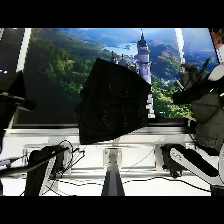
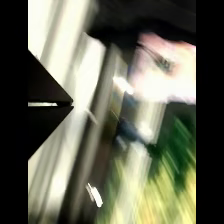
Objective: Fold the clothes and pants, and hang the long-sleeved shirts on hangers.
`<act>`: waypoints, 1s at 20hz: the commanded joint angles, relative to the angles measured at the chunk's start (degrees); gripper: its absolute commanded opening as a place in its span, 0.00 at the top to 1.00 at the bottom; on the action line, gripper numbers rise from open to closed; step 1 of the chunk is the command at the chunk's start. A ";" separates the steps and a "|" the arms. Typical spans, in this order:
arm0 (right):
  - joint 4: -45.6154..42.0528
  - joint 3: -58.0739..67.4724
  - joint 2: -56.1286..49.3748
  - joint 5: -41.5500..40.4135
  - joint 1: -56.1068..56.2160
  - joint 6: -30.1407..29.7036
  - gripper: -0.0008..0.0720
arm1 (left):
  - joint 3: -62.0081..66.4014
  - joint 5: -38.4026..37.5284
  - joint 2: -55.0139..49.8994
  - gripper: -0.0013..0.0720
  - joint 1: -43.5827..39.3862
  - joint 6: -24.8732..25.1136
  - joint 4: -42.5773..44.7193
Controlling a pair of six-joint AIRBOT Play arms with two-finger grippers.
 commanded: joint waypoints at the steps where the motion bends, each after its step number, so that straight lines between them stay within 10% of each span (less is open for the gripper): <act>1: 12.46 -16.81 -0.15 -5.35 -1.77 -4.39 0.64 | -5.53 -1.11 -0.02 0.96 0.07 -16.15 9.29; 2: 14.05 -19.82 -0.15 -8.15 -1.77 -4.07 0.46 | -7.28 -1.60 -0.28 0.96 0.07 -21.79 12.83; 5: 17.31 -25.27 -0.15 -15.15 -1.77 -2.47 0.44 | -9.75 -11.28 -3.87 0.90 0.07 -30.99 18.71; 8: 22.58 -27.17 -0.35 -18.97 -1.77 -2.51 0.44 | -9.92 -17.97 -11.02 0.28 0.00 -30.99 14.51; 12: 24.61 -27.19 -3.69 -18.93 -1.77 -2.58 0.11 | -9.88 -18.78 -22.64 0.28 0.00 -24.02 6.47; 16: 25.51 -27.19 -6.86 -20.41 -1.77 -5.03 0.15 | -9.81 -25.00 -32.61 0.28 0.07 -9.25 -1.33; 20: 30.40 -27.19 -6.88 -20.48 0.15 -7.69 0.32 | -9.81 -29.55 -37.42 0.28 0.07 -6.84 -2.34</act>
